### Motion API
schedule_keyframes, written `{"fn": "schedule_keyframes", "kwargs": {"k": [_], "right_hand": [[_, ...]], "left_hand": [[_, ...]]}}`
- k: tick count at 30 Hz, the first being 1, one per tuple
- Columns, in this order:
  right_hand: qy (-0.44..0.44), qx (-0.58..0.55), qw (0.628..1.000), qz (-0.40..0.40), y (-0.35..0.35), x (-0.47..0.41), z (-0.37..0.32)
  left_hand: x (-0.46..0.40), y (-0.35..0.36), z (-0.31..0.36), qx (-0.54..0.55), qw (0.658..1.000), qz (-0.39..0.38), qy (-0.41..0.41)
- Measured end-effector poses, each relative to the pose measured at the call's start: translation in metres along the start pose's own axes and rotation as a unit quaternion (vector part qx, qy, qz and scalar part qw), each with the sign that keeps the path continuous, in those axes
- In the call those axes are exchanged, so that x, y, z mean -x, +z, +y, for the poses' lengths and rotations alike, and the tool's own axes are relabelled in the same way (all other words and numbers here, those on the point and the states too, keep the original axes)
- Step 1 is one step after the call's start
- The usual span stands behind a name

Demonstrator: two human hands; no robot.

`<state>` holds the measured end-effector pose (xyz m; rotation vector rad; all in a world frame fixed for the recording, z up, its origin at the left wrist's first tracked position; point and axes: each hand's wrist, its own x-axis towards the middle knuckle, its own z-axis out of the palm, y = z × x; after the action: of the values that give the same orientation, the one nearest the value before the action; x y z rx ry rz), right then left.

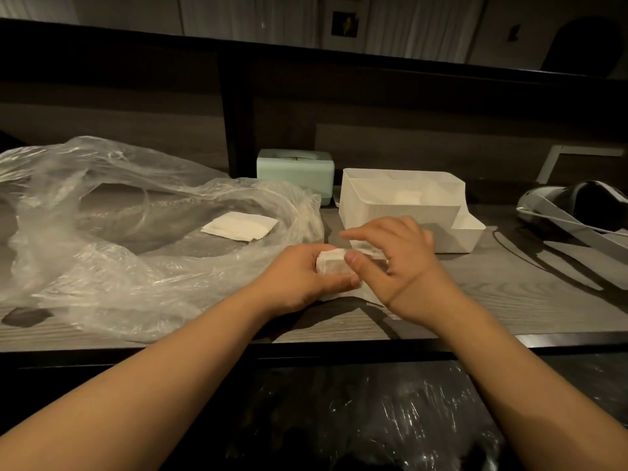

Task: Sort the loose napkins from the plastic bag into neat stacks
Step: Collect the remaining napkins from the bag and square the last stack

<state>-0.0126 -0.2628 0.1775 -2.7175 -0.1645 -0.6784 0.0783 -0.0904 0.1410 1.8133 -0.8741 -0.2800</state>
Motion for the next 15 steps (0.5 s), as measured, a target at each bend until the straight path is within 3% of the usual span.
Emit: {"fn": "schedule_keyframes", "kwargs": {"k": [7,9,12,15], "right_hand": [[-0.017,0.023,0.998,-0.056,0.0,-0.02,-0.008],[-0.009,-0.014,0.997,-0.076,-0.004,-0.016,-0.003],[0.039,-0.068,0.984,-0.158,-0.01,-0.01,0.01],[0.132,-0.14,0.969,-0.156,-0.007,-0.003,0.023]], "left_hand": [[0.001,-0.002,0.003,-0.051,0.999,0.016,-0.003],[0.001,-0.004,0.002,-0.012,1.0,0.015,-0.013],[0.003,-0.008,-0.002,0.012,1.0,0.009,-0.015],[0.002,-0.009,-0.001,0.014,1.0,0.004,-0.015]]}}
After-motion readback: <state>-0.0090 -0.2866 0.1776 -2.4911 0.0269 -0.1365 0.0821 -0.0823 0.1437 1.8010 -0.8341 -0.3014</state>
